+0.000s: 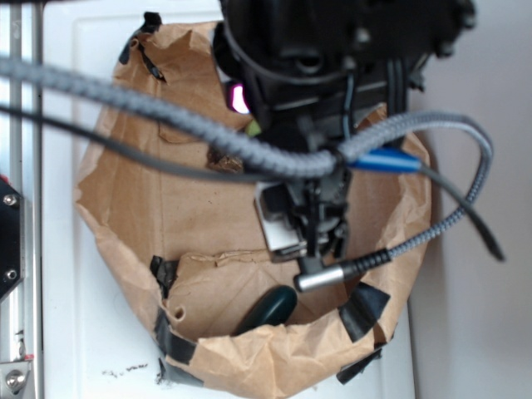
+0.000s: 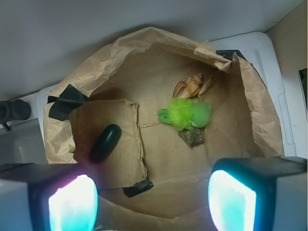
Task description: Grab the green animal.
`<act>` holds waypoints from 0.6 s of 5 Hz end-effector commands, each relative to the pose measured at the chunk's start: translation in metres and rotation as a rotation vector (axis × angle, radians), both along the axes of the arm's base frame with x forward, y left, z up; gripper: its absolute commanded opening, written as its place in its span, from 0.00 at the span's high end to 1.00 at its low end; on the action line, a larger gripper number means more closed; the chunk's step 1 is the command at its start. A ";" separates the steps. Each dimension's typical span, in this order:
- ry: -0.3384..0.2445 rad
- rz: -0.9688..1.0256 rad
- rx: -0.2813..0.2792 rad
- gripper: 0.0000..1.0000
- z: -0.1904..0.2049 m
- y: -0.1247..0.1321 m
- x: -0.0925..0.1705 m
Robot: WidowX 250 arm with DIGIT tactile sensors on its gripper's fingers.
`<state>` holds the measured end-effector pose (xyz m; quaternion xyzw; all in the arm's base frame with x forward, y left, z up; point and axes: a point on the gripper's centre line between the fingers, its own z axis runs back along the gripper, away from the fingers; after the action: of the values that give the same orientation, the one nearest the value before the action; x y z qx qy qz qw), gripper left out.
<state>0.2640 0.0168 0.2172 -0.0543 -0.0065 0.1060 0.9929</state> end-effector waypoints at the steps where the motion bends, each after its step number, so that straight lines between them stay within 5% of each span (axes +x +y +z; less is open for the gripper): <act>1: -0.083 0.042 0.056 0.00 -0.025 0.018 0.007; 3: -0.056 0.072 0.092 0.00 -0.088 0.044 0.012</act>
<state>0.2749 0.0519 0.1183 -0.0125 -0.0225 0.1287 0.9914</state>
